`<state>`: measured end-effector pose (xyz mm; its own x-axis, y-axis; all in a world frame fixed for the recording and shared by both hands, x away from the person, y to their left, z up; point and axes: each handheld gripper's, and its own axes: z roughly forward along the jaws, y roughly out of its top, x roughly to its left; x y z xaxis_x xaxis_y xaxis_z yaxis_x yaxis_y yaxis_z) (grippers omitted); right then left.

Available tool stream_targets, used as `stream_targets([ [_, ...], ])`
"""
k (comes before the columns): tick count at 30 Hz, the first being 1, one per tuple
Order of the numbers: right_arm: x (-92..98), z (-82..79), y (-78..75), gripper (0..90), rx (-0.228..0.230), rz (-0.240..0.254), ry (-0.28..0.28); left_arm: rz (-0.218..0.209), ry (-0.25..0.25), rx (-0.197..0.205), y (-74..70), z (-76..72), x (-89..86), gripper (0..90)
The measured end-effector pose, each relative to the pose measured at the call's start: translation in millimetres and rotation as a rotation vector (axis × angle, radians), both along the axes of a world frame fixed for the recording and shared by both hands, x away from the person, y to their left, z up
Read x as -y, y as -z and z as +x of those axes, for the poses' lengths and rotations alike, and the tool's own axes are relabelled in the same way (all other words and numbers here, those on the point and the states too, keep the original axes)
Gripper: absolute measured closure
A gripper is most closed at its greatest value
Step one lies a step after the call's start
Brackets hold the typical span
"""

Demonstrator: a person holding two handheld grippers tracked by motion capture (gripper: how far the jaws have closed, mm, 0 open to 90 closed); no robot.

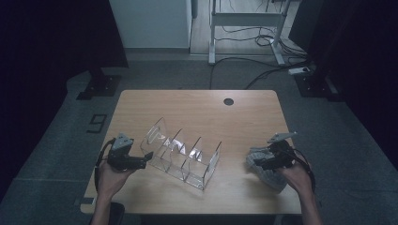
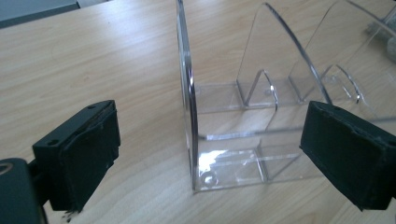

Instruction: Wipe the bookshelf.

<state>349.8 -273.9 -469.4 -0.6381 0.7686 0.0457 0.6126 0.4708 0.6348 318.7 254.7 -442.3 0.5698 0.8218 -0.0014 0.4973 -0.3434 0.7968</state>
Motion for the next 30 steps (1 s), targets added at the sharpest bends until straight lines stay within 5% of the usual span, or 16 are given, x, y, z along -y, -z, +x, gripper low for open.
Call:
stream_targets([
  [9, -21.0, 3.8, -6.2, 13.2, 0.006, 0.068, -0.092, 0.020, 0.017, -0.008, 14.8, -2.6, 3.6, 1.4],
  [30, -87.7, 21.8, -9.7, 13.4, -0.011, 0.119, -0.264, 0.016, 0.020, -0.008, 24.0, 2.2, 8.6, 0.0],
])
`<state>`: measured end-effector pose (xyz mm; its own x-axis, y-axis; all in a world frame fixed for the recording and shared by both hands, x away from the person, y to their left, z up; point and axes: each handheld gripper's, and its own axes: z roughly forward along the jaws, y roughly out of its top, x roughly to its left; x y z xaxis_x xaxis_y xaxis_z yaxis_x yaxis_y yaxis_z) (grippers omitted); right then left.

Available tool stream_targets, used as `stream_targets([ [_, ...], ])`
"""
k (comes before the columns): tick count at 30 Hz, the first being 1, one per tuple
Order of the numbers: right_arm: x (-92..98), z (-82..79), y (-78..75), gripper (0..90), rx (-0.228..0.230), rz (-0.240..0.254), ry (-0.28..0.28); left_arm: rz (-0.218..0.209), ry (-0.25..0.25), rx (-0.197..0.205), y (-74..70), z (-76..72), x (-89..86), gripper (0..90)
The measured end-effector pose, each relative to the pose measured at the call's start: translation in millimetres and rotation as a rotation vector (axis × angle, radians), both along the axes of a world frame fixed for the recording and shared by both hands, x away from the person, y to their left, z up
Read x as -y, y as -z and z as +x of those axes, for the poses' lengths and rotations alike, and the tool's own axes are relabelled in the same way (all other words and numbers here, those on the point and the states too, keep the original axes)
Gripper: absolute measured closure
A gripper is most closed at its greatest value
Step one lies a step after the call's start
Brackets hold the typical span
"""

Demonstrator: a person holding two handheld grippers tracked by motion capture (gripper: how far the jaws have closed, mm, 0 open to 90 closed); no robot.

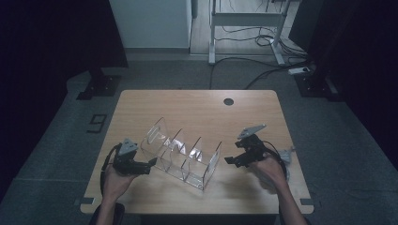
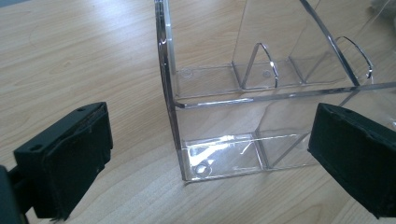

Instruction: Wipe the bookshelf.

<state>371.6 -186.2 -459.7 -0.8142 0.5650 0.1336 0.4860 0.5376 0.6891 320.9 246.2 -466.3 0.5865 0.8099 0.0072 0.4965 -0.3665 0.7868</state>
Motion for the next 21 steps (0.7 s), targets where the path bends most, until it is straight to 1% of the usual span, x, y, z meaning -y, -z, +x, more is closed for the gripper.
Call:
stream_targets([
  [1, -6.5, 0.1, -0.3, 13.4, 0.000, -0.004, -0.020, 0.002, 0.000, 0.001, 0.5, 0.8, 0.3, 0.0],
  [2, -6.5, 0.1, -0.3, 13.4, 0.000, -0.004, -0.020, 0.005, 0.001, -0.003, 0.8, 1.7, 0.6, 0.0],
  [4, -14.4, 1.4, 0.3, 13.6, 0.008, -0.014, -0.040, 0.013, -0.001, -0.004, 1.6, 3.8, 1.6, 0.0],
  [7, -18.2, 2.5, 0.9, 13.7, 0.008, -0.021, -0.045, 0.026, -0.001, -0.011, 2.2, 6.9, 3.7, 0.0],
  [10, -22.4, 4.6, 1.7, 14.0, 0.011, -0.020, -0.056, 0.035, -0.007, -0.015, 2.8, 10.8, 6.1, 0.0],
  [13, -27.5, 5.0, 2.0, 14.8, 0.007, -0.006, -0.078, 0.040, -0.025, -0.018, 3.2, 15.3, 9.2, 0.0],
  [14, -27.5, 5.0, 2.0, 14.8, 0.007, -0.006, -0.078, 0.040, -0.025, -0.018, 3.2, 15.3, 9.2, 0.0],
  [15, -30.3, 4.0, 1.6, 15.2, -0.001, 0.004, -0.089, 0.042, -0.034, -0.017, 3.1, 17.2, 10.5, 0.0],
  [17, -32.3, 2.9, 1.1, 16.5, 0.006, 0.007, -0.099, 0.038, -0.040, -0.017, 3.2, 18.7, 11.9, 0.0],
  [18, -33.2, 2.0, 0.6, 16.5, 0.001, 0.006, -0.102, 0.038, -0.040, -0.017, 3.2, 18.7, 11.9, 0.0],
  [20, -35.0, 0.6, 0.2, 18.9, 0.002, 0.012, -0.113, 0.032, -0.043, -0.020, 3.3, 20.4, 13.3, 0.0],
  [21, -36.0, -0.4, -0.1, 19.6, 0.002, 0.009, -0.110, 0.025, -0.045, -0.022, 3.7, 22.1, 15.6, 0.0],
])
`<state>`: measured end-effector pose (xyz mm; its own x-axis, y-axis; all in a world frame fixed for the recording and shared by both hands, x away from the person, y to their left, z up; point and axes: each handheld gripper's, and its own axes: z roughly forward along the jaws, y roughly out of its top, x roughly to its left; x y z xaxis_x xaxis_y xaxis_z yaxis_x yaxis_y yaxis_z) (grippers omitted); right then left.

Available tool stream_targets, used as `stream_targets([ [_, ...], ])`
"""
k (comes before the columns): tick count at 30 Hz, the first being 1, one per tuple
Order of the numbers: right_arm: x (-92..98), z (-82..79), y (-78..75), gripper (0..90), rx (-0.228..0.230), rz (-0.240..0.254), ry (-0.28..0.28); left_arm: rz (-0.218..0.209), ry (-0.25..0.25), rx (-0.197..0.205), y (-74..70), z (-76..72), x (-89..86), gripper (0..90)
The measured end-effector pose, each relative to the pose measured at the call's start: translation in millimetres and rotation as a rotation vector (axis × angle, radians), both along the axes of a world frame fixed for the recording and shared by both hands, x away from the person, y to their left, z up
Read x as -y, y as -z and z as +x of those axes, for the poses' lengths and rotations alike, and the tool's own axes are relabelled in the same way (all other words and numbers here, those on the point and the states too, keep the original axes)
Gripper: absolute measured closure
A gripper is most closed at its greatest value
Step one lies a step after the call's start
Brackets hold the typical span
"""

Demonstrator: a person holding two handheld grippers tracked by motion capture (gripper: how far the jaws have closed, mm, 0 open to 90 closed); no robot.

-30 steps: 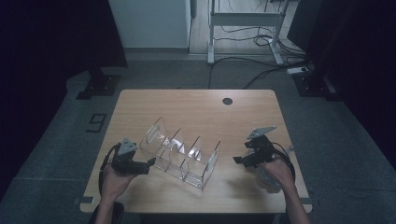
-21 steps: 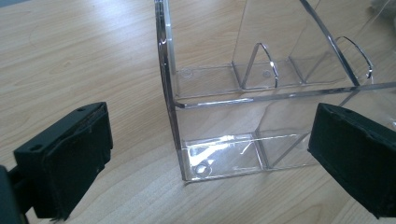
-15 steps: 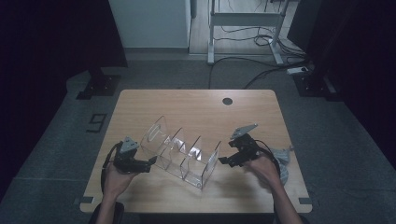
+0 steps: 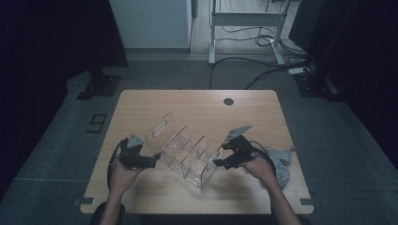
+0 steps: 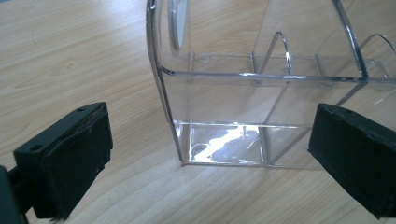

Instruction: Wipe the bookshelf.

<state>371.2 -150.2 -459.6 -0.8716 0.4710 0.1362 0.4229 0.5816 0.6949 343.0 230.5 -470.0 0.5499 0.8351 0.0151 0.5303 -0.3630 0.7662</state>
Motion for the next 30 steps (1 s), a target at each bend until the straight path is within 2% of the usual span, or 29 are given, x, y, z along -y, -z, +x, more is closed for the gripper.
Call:
stream_targets([
  [1, 0.0, 0.0, 0.0, 19.6, 0.000, 0.000, 0.000, 0.000, 0.000, 0.000, 0.0, 0.0, 0.0, 0.0],
  [2, -1.3, -1.5, -0.5, 21.5, 0.003, -0.021, 0.000, 0.002, -0.002, -0.003, -0.1, 1.6, 2.3, 0.0],
  [4, -1.4, -3.9, -1.1, 23.2, -0.005, -0.022, 0.004, -0.001, 0.001, -0.008, 0.1, 3.2, 4.8, 0.0],
  [7, -0.4, -5.7, -0.9, 22.3, -0.020, -0.016, -0.008, 0.003, -0.004, -0.009, 0.7, 4.7, 7.5, 0.0],
  [10, 1.2, -9.6, -1.1, 20.7, -0.033, -0.011, -0.033, 0.005, 0.012, -0.015, 1.2, 6.5, 14.2, 0.0],
  [13, 2.2, -12.1, -1.8, 21.1, -0.037, -0.004, -0.033, 0.004, 0.020, -0.018, 1.1, 6.9, 17.8, 0.0],
  [16, 5.4, -16.5, -4.2, 29.7, -0.015, -0.028, -0.030, 0.001, 0.039, -0.020, 1.3, 7.1, 24.6, 0.0],
  [21, 11.3, -19.6, -7.5, 38.2, -0.010, -0.026, -0.010, 0.004, 0.053, -0.024, 1.1, 6.8, 28.9, 0.0],
  [22, 14.3, -21.3, -8.9, 43.1, -0.006, -0.023, 0.001, 0.005, 0.058, -0.026, 1.3, 6.7, 30.4, 0.0],
  [23, 14.3, -21.3, -8.9, 43.1, -0.006, -0.023, 0.001, 0.005, 0.058, -0.026, 1.3, 6.7, 30.4, 0.0],
  [26, 19.1, -24.0, -10.7, 53.8, -0.005, -0.023, 0.016, 0.009, 0.069, -0.028, 1.9, 6.3, 34.7, 0.0],
  [29, 20.3, -25.4, -11.2, 59.0, 0.001, -0.026, 0.022, 0.010, 0.075, -0.030, 2.1, 6.4, 36.8, 0.0],
  [30, 20.8, -26.7, -11.4, 63.9, 0.007, -0.024, 0.026, 0.011, 0.080, -0.031, 2.3, 6.4, 38.8, 0.0],
])
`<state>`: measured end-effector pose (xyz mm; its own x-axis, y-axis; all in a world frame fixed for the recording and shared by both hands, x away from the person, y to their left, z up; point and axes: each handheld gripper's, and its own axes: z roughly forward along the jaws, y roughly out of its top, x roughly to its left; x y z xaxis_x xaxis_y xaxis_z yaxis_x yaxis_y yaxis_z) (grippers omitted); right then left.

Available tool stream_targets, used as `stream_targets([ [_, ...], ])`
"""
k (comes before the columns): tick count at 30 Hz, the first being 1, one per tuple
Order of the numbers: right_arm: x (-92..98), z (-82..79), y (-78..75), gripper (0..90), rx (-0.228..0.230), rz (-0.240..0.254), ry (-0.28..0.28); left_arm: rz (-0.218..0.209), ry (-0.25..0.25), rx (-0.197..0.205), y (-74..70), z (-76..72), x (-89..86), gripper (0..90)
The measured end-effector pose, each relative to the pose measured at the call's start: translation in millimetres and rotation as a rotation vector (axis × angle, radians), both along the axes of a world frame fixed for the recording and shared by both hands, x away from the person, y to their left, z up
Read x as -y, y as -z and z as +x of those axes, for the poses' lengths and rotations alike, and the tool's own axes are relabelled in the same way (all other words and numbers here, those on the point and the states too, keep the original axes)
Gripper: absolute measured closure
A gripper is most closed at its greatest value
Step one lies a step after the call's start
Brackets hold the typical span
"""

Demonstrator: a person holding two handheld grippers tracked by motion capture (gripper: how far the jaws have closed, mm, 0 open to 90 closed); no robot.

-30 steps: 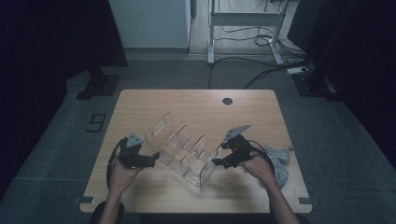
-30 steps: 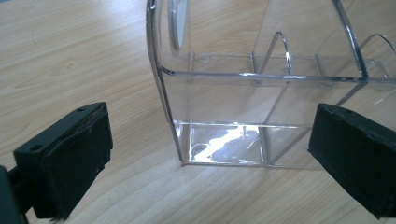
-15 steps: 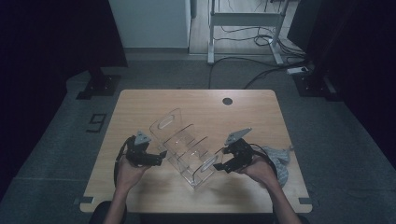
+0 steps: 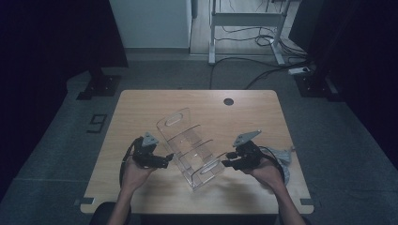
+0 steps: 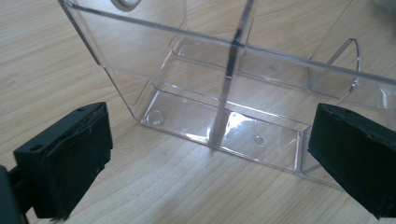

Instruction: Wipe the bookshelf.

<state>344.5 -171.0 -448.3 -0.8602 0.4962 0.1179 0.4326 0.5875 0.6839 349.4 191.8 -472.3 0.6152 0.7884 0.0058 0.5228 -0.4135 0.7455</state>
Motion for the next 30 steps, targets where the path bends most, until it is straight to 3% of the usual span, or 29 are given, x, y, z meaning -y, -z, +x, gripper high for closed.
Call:
stream_targets([
  [14, -10.9, -10.3, 4.6, 76.9, 0.001, -0.007, -0.025, 0.009, 0.016, -0.010, 2.1, -0.3, 5.1, 0.0],
  [30, -28.0, -21.4, 6.1, 84.3, 0.004, -0.028, -0.059, 0.012, 0.008, -0.014, 1.0, -0.5, 0.0, 2.2],
])
